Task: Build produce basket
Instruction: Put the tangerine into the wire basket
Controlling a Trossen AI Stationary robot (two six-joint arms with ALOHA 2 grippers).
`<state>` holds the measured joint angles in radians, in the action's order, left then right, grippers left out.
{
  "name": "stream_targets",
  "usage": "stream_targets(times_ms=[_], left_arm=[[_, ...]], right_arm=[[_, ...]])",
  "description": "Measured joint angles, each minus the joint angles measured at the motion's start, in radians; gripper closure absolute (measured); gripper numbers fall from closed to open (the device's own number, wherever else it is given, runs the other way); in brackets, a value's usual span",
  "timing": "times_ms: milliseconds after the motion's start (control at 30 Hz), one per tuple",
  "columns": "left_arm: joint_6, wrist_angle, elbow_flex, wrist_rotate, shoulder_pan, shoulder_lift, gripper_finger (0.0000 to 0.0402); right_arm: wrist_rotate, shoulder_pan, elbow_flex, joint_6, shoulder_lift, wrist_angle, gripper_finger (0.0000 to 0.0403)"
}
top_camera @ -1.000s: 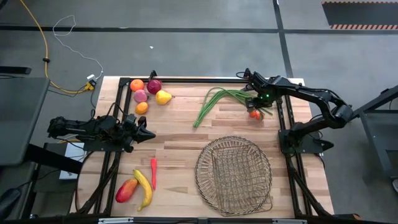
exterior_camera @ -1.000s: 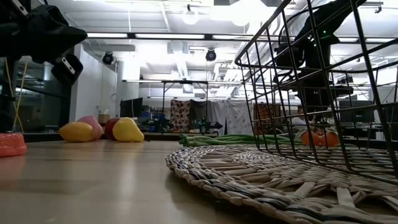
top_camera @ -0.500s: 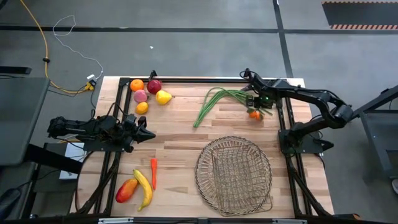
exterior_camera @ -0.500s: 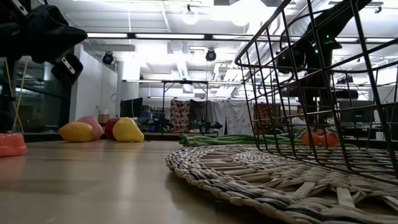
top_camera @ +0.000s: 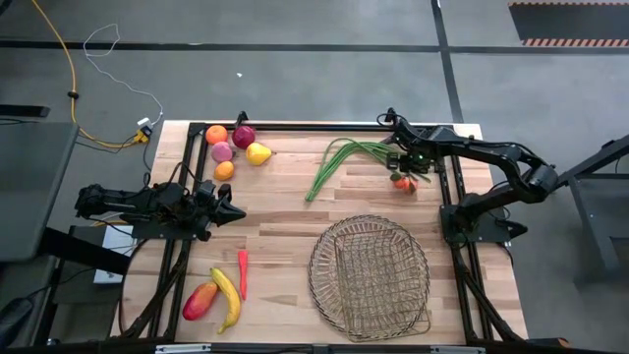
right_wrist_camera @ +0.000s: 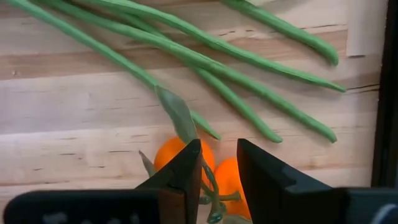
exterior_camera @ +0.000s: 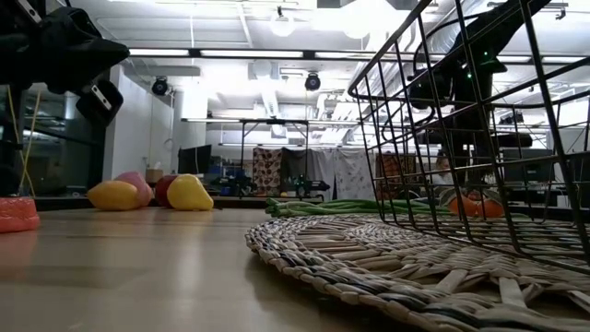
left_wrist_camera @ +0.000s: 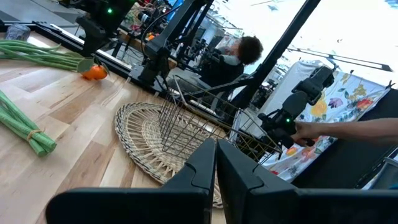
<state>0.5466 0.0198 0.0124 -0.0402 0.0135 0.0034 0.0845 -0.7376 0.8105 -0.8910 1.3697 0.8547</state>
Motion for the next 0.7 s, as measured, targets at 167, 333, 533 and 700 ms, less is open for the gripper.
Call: stream_targets(times_ms=[167, 333, 533, 700], left_arm=[[0.000, 0.000, 0.000, 0.000, 0.000, 0.000, 0.0396], [0.000, 0.000, 0.000, 0.000, 0.000, 0.000, 0.0396], [0.000, 0.000, 0.000, 0.000, 0.000, 0.000, 0.0396], [0.000, 0.000, 0.000, 0.000, 0.000, 0.000, 0.0396]], right_arm=[[-0.034, 0.001, 0.000, -0.002, 0.000, 0.044, 0.0309], [-0.064, 0.019, 0.001, -0.001, -0.002, 0.065, 0.0309], [-0.094, 0.043, 0.001, 0.001, -0.002, 0.075, 0.0309], [-0.093, 0.045, 0.001, 0.026, -0.018, 0.079, 0.0309]])
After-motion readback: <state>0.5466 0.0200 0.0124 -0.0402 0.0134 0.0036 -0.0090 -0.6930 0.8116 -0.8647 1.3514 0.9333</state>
